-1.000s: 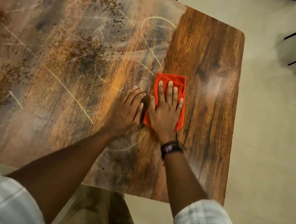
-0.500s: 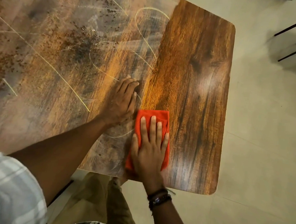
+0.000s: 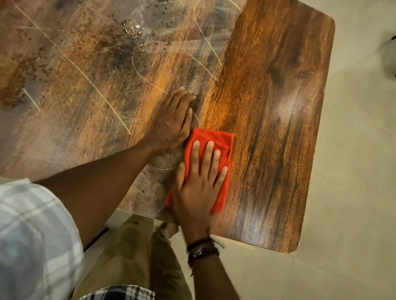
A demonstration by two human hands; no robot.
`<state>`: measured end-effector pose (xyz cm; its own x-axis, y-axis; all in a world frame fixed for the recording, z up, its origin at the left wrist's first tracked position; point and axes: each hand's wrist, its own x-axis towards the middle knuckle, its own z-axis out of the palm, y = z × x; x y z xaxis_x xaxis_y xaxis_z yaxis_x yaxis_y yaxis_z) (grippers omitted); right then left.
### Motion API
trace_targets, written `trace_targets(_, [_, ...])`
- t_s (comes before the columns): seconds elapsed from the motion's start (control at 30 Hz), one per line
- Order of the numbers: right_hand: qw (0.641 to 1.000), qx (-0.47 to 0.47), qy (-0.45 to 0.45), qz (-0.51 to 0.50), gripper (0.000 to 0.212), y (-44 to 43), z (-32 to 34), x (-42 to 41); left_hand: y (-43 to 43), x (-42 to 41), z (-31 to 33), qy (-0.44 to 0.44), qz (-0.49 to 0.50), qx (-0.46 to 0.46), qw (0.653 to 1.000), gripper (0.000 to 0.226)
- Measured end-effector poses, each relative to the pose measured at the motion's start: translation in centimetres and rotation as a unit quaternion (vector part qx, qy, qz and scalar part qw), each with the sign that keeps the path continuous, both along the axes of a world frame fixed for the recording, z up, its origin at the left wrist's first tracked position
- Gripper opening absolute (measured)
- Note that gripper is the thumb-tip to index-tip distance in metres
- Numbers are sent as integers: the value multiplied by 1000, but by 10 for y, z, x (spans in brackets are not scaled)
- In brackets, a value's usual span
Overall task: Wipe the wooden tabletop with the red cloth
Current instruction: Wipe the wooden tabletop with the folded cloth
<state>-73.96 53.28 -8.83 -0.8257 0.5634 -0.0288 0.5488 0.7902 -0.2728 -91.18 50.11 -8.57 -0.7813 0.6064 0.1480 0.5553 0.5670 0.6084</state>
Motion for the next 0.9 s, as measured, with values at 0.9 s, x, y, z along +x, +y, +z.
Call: trace_targets(0.9, [999,29,-13,5,62,41,2,-119,-8,-14,1,-146,85,195,966,52])
